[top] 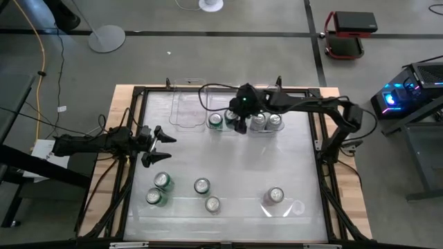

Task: Sort soda cans
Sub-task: Put the green soda can into the middle transparent bin

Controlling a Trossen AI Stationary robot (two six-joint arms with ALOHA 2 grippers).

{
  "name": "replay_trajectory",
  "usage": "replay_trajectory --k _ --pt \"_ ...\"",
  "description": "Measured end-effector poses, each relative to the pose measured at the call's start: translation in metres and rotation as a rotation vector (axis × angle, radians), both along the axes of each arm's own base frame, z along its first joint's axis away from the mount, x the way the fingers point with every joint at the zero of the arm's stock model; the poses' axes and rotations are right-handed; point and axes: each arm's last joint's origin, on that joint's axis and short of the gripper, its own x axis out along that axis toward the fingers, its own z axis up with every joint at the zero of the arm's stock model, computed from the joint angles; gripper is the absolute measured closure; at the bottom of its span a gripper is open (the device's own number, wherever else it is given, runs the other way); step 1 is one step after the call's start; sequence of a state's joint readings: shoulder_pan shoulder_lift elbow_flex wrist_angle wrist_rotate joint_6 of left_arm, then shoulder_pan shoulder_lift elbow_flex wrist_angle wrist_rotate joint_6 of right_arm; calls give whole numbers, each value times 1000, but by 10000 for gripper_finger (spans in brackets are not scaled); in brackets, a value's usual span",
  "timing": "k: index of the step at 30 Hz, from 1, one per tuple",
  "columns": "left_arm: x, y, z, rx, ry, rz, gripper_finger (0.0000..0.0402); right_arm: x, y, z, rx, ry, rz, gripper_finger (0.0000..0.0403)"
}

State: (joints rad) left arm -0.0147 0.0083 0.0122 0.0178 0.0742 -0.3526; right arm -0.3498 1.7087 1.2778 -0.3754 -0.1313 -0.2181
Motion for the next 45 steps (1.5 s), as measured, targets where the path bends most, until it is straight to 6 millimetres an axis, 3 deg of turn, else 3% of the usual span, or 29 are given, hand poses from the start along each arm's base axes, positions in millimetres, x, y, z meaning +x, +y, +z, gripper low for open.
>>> replay_trajectory --k 10,14,45 --pt "0 0 0 6 -1 0 41 7 -4 -22 20 55 -5 113" --pt "0 0 0 5 -1 0 41 9 -5 -27 34 72 -13 91" --pt "0 0 0 -13 0 -1 41 6 -8 -29 106 87 -92 72"
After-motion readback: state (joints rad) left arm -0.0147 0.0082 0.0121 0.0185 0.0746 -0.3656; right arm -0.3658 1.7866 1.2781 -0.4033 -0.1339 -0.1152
